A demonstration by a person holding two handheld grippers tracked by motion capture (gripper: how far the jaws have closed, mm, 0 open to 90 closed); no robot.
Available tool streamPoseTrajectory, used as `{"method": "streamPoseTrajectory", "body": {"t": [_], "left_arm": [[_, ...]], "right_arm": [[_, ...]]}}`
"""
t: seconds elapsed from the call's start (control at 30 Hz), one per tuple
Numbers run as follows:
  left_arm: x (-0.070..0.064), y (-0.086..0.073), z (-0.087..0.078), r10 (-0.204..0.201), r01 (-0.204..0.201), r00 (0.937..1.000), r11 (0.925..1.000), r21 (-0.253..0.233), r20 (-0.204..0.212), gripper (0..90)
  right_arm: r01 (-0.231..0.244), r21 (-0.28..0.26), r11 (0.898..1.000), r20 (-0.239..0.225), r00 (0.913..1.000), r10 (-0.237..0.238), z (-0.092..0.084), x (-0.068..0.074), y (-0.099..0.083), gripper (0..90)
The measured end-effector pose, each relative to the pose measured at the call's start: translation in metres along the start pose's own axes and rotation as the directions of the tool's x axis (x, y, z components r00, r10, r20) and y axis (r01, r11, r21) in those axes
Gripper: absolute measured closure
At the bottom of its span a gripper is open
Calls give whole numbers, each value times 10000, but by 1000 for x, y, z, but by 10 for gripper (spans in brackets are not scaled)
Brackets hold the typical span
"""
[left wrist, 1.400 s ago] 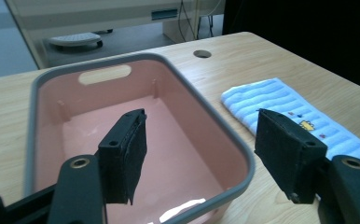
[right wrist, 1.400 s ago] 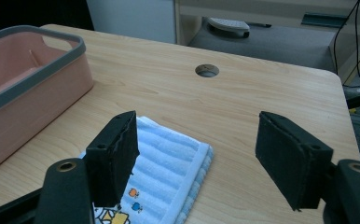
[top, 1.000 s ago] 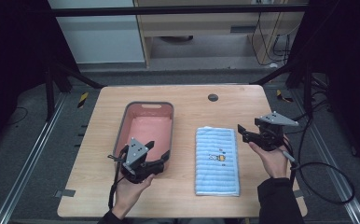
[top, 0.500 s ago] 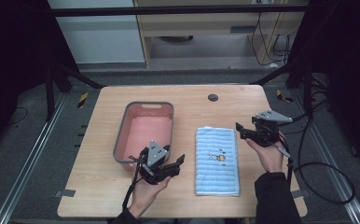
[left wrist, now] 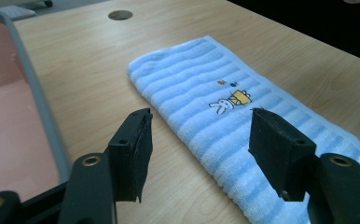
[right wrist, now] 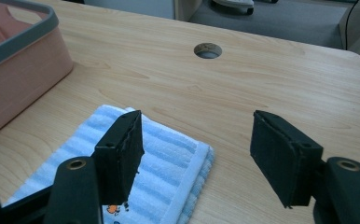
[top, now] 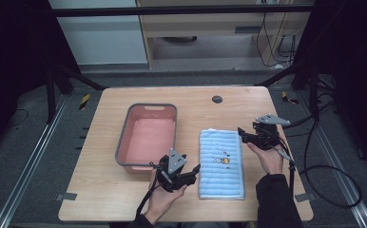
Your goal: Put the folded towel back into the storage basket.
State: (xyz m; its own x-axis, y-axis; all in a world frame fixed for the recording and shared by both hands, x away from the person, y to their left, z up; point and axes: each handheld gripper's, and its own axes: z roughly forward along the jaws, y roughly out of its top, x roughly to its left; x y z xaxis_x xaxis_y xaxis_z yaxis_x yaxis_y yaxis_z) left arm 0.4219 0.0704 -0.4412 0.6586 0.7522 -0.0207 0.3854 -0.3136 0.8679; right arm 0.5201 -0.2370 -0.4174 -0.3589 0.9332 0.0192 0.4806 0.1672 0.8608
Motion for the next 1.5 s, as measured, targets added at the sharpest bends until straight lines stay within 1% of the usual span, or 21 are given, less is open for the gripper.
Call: {"method": "streamPoseTrajectory", "body": {"t": [0.03,0.13,0.23,0.33,0.53,0.6,0.67,0.7,0.8,0.97,1.03,1.1,1.13,1.3,1.33,1.5], "left_arm": [[-2,-1,2,4,-4,10000,10000,47,31,392],[-6,-6,7,72,-74,9999,9997,237,81,401],[-8,-10,12,119,-124,9998,9989,441,126,412],[-10,-14,17,174,-177,9998,9980,608,66,419],[-12,-21,24,87,-101,9998,9964,836,174,448],[-13,-24,27,40,-60,9998,9956,940,217,458],[-15,-27,30,65,-89,9997,9949,1005,249,466],[-15,-28,31,71,-96,9997,9943,1059,240,470],[-16,-31,35,2,-36,9996,9929,1191,284,486],[-17,-34,39,-38,-4,9995,9911,1330,309,503],[-18,-36,41,-69,23,9994,9907,1357,338,516],[-19,-37,43,-70,16,9993,9895,1447,371,528],[-19,-39,44,-112,54,9992,9882,1532,376,537],[-20,-41,47,-134,74,9992,9870,1605,366,566],[-20,-42,47,-160,100,9992,9869,1612,358,571],[-23,-44,50,-147,86,9993,9856,1689,347,596]], "right_arm": [[-62,38,10000,-29,10000,63,1,0,-1,351],[-5,86,10000,77,10000,5,6,0,-4,364],[-74,212,9997,31,10000,74,12,0,-7,379],[-119,343,9993,42,9999,118,17,-1,-10,384],[-109,578,9983,39,9999,106,26,0,-18,406],[106,812,9966,42,9999,-109,35,1,-23,422],[44,835,9965,2,10000,-45,37,2,-25,425],[72,960,9954,-39,10000,-68,41,3,-27,426],[203,1137,9933,8,9998,-205,46,4,-31,440],[41,1251,9921,-22,10000,-38,51,3,-36,457],[69,1420,9898,13,10000,-72,55,3,-40,462],[101,1474,9890,22,9999,-106,56,3,-41,466],[112,1597,9871,10,9999,-115,57,3,-43,477],[184,1767,9841,-14,9998,-185,62,5,-46,496],[246,1913,9812,-70,9997,-237,65,7,-47,501],[222,2095,9776,-72,9997,-212,69,6,-50,526]]}}
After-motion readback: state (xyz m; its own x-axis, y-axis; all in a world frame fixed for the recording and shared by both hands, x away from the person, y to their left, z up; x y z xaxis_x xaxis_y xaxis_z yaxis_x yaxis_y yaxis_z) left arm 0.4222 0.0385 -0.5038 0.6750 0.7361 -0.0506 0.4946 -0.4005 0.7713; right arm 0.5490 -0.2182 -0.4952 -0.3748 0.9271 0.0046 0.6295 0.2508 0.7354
